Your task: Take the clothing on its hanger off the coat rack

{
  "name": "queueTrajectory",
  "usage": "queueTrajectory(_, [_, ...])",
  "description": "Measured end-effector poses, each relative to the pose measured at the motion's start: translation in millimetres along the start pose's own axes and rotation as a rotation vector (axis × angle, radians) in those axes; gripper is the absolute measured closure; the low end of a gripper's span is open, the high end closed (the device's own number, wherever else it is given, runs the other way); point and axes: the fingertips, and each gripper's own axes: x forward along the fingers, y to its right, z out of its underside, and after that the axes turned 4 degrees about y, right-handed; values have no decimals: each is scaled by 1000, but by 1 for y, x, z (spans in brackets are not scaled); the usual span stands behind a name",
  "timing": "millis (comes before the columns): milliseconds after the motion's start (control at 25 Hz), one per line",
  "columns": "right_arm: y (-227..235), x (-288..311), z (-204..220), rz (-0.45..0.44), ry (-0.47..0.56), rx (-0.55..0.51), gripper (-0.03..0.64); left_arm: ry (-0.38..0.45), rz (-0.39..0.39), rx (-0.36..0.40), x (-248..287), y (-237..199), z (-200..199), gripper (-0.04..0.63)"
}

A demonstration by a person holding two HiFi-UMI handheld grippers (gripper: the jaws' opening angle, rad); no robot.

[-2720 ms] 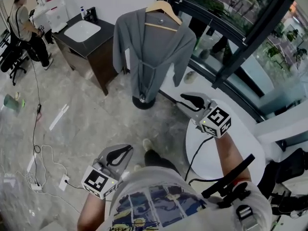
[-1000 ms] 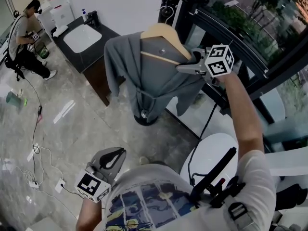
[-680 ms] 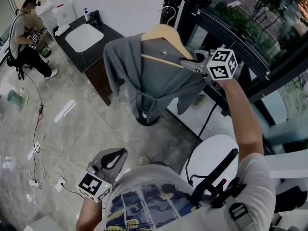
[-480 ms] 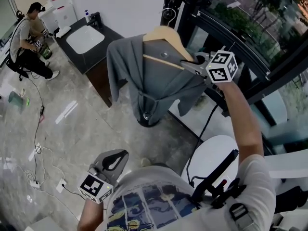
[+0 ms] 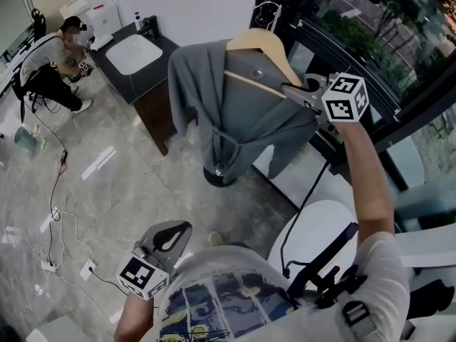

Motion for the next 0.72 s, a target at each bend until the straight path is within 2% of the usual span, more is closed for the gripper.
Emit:
queueTrajectory(280, [-33,-19,-16,10,-1,-41,624,8,10,0,-18,9,6,577])
queueTrajectory(720, [-125,-33,-24,1,-3,-73,624,10,43,6,-64,31,16,577])
